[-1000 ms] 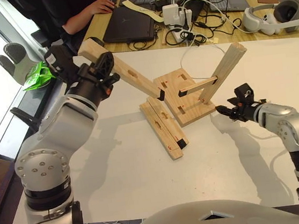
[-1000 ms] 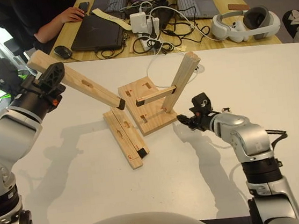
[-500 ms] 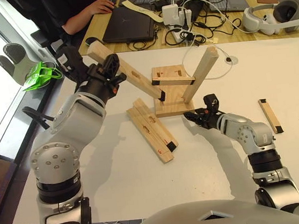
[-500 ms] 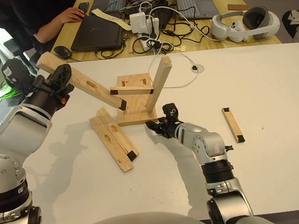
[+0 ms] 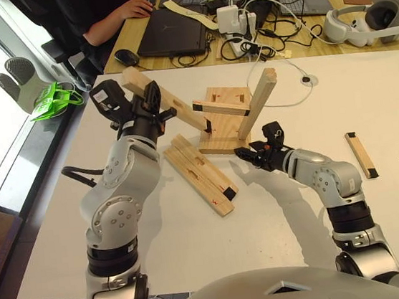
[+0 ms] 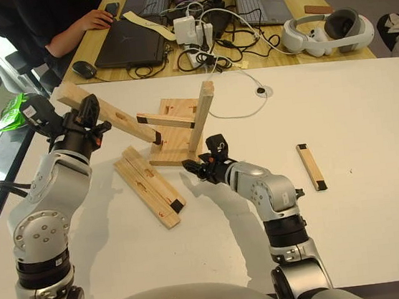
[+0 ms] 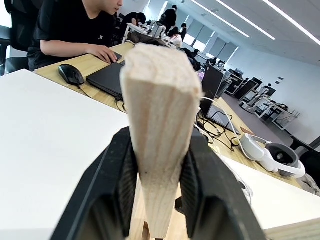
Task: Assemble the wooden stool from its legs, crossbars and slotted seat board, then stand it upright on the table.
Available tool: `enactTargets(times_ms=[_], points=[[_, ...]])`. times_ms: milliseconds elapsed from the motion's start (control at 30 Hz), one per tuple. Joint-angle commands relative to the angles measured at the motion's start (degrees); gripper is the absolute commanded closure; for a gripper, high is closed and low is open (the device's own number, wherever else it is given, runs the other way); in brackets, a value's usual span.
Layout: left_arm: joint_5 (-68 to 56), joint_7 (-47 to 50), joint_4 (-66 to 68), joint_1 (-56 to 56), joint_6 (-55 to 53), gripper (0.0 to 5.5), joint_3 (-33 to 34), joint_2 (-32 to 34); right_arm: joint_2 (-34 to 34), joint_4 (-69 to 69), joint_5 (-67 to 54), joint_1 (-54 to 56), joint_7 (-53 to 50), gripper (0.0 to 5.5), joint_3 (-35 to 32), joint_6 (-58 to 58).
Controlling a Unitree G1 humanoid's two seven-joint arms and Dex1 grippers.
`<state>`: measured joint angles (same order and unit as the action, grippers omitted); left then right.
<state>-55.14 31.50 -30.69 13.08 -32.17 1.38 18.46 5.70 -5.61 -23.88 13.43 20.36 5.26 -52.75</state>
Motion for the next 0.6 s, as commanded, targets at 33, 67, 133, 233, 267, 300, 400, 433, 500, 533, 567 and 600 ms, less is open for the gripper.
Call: enactTargets(times_ms=[33,67,133,233,267,300,400,433,500,533,567,600], points=[[3.65,-7.21,2.26,-0.22,1.12,4.48,0.22,-1.07,0.83,-2.08,-1.25,0.92,0.51,2.27,-0.71,-1.95],[4.71,-8.76,3.04,-0.98,1.46,4.48,0.68,-1.12,1.11,-2.39,-1.43,1.22,0.87,2.27,-0.75,-2.36],[7.02,-11.47,4.19,-2.35,2.08,4.48,1.73,-1.18,1.68,-2.93,-1.85,1.73,1.46,2.27,-0.76,-3.1],[9.24,-14.59,5.13,-3.34,2.38,4.48,2.87,-1.44,2.53,-3.82,-2.48,1.77,2.0,2.27,-0.99,-3.9],[9.7,-15.25,5.05,-3.73,2.19,4.48,3.17,-1.74,2.77,-4.18,-2.67,1.62,2.08,2.27,-1.06,-4.14],[9.92,-15.72,4.76,-4.22,1.85,4.48,3.42,-2.1,2.99,-4.47,-2.8,1.5,2.18,2.27,-1.05,-4.34],[10.0,-16.4,3.31,-5.71,0.69,4.48,3.6,-3.68,3.39,-4.87,-2.96,1.29,2.18,2.27,-1.12,-4.67],[9.85,-16.43,2.67,-6.03,0.29,4.48,3.68,-4.24,3.48,-4.9,-2.99,1.28,2.13,2.27,-1.16,-4.71],[9.07,-16.11,1.45,-6.45,-0.53,4.48,4.14,-5.35,3.63,-4.88,-2.98,1.32,2.05,2.27,-1.14,-4.67],[8.93,-16.08,0.97,-6.62,-0.96,4.48,4.4,-5.72,3.68,-4.88,-2.97,1.34,2.03,2.27,-1.12,-4.66],[8.89,-16.23,0.71,-6.82,-1.35,4.48,4.67,-6.01,3.68,-4.88,-2.94,1.34,1.99,2.27,-1.12,-4.63],[10.48,-17.08,1.24,-7.12,-1.68,4.48,4.21,-5.29,3.75,-4.83,-2.83,1.54,2.04,2.27,-0.98,-4.56]])
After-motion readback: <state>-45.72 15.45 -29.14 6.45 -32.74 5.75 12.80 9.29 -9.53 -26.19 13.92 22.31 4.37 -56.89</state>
